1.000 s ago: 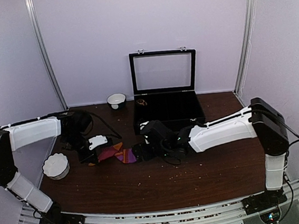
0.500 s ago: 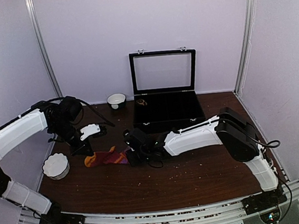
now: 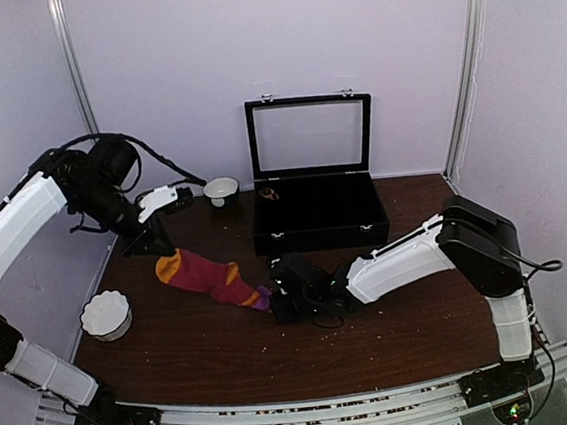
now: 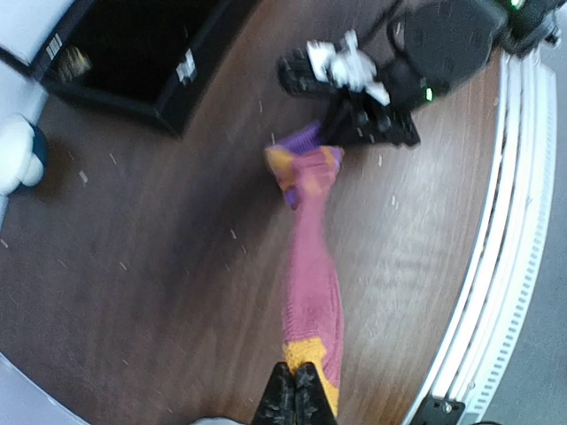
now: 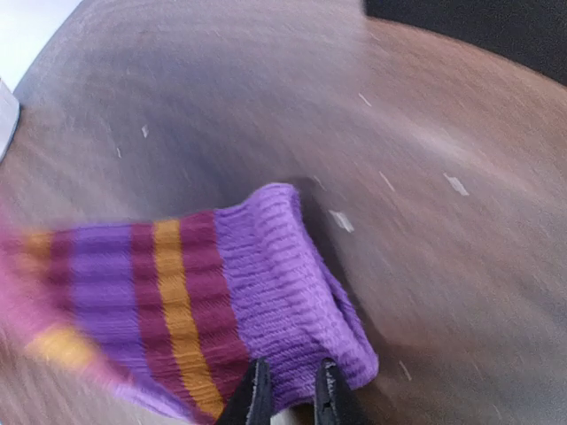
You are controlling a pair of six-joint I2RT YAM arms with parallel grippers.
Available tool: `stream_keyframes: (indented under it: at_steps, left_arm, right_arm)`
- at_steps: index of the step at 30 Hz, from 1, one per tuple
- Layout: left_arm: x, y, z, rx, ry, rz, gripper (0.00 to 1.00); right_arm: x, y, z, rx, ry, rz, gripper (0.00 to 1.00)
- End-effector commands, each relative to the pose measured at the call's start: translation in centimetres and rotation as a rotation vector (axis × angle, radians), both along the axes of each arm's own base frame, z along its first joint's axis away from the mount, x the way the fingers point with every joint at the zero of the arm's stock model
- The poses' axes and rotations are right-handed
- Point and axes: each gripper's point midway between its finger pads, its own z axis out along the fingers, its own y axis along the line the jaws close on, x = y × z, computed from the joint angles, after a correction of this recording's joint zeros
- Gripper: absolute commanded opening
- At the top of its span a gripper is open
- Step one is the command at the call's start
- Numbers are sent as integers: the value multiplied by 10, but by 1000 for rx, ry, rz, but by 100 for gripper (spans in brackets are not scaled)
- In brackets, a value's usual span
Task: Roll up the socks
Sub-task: Pick up the sock from the center of the board, then place the sock at the center of the board.
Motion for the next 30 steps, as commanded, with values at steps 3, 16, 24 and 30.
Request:
stream_keyframes:
  at_steps: [3, 16, 24, 30]
  left_arm:
    - [-37, -31, 66, -180, 12, -187, 0]
    - [-105, -79, 85, -234, 99, -502, 0]
    - [-118, -73, 92, -237, 119, -485, 0]
    - [-127, -54, 72, -175, 133, -434, 0]
  right_arm:
    - [-18, -34, 31, 65, -16, -46, 20]
    - [-71, -53, 100, 184, -214, 63, 100]
    - [-90, -37, 94, 177, -195, 116, 100]
    - [-94, -20, 99, 182, -182, 159, 100]
